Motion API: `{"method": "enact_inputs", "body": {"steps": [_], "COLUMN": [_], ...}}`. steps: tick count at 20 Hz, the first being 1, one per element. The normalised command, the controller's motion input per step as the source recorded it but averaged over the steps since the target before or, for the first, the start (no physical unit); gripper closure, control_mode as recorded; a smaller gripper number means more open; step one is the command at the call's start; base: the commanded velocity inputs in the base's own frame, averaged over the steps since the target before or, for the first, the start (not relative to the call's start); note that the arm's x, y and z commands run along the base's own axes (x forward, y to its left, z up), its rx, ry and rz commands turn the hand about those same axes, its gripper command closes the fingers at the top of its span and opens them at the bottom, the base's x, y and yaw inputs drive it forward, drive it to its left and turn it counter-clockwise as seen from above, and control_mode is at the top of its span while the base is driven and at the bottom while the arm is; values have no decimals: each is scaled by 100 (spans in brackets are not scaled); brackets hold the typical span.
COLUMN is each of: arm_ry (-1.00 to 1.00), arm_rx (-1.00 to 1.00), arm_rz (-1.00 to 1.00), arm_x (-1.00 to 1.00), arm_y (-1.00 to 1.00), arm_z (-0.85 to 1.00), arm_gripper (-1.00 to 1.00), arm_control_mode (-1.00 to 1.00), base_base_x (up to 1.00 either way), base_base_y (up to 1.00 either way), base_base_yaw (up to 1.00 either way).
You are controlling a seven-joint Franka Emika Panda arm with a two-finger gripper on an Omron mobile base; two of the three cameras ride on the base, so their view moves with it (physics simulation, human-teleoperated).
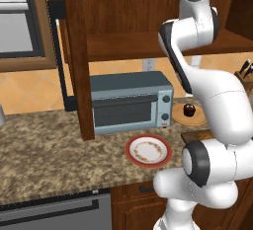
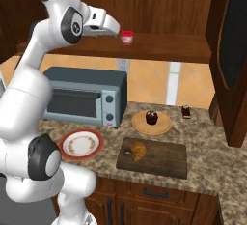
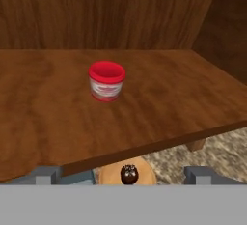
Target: From the different types of pastries on the counter, select a croissant and place it on the cutting board. Then retrieve a jar of jam from the cabinet and place it alongside the croissant on the cutting board.
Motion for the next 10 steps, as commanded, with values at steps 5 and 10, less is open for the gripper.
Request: {"method": "enact_inputs", "body": {"steps": [5,10], "arm_ry": [-2,-1], "arm_rx": [0,0], "arm_rz": [0,0], "arm_x": [15,15], "arm_y": [-16,-8], "arm_z": [-14,-16], "arm_gripper": [-100,-100], "arm_control_mode": [-100,-100], "base_base_x": [0,0], "base_base_y": [0,0], "base_base_yaw": [0,0]}}
